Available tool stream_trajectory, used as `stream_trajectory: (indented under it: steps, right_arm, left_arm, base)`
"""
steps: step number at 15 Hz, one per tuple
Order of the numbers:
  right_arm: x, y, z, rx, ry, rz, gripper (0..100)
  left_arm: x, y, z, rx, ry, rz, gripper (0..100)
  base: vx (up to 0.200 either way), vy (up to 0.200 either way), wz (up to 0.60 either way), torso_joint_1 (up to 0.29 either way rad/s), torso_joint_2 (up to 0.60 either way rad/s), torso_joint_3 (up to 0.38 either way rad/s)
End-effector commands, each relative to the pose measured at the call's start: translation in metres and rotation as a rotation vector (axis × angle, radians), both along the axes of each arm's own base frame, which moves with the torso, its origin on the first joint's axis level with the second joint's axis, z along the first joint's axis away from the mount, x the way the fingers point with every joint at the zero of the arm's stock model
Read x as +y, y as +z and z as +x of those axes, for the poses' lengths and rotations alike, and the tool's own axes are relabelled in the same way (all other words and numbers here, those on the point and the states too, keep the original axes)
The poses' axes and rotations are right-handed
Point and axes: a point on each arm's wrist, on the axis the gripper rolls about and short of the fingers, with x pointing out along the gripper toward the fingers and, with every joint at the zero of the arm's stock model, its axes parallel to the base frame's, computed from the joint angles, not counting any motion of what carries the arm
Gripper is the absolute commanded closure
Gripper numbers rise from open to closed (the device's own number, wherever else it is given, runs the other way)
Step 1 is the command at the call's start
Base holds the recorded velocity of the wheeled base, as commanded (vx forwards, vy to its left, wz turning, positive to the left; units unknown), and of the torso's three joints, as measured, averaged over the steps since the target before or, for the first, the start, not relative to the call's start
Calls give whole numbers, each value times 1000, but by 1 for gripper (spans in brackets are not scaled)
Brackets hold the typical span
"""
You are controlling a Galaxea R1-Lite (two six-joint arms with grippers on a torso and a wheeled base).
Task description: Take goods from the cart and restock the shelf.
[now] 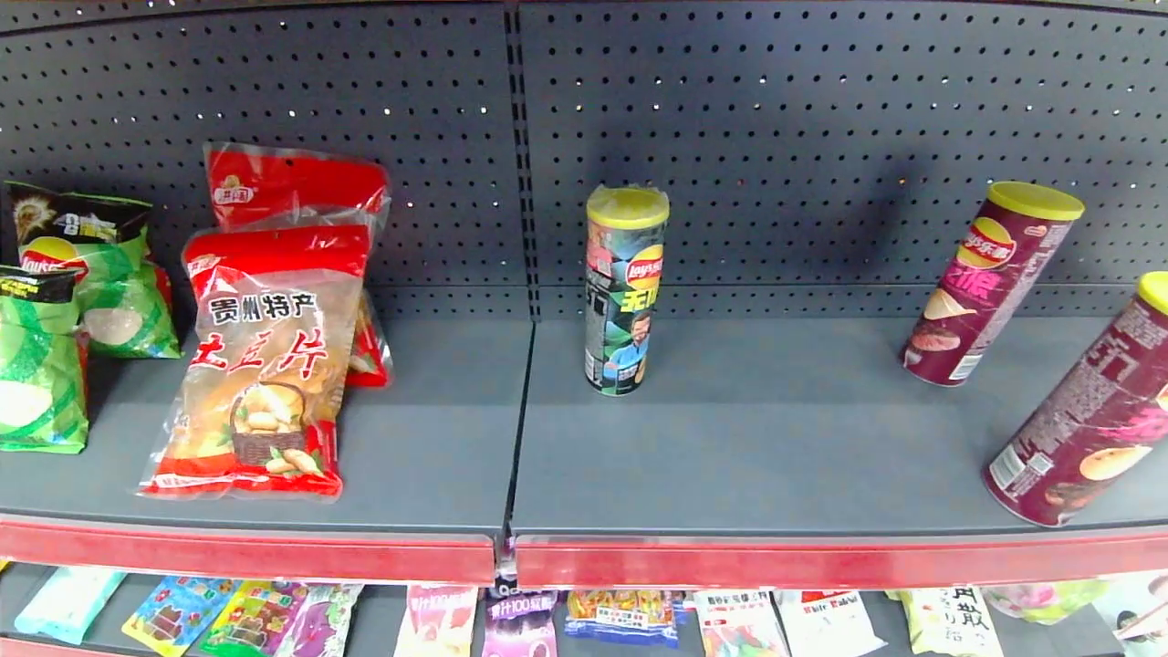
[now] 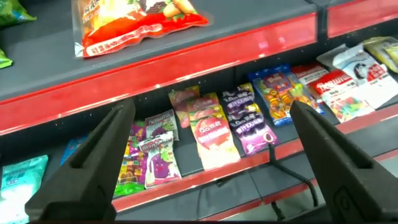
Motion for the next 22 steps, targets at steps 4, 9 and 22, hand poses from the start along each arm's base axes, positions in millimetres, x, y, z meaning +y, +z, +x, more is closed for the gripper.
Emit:
stream_trajectory:
  steps: [4, 9, 22]
  right_arm:
    - [1, -12, -29, -121, 235, 65, 100]
    - [2, 3, -21, -167, 376, 90, 100]
    - [13, 15, 21, -122, 410, 219, 100]
  left_arm:
    - [0, 4, -1, -24, -11, 14, 0]
    - [-25, 108, 60, 102, -210, -114, 0]
    - [-207, 144, 299, 181, -515, -11, 0]
  base:
    - [0, 0, 0, 0, 0, 0]
    - [0, 0, 0, 0, 0, 0]
    - [0, 0, 0, 0, 0, 0]
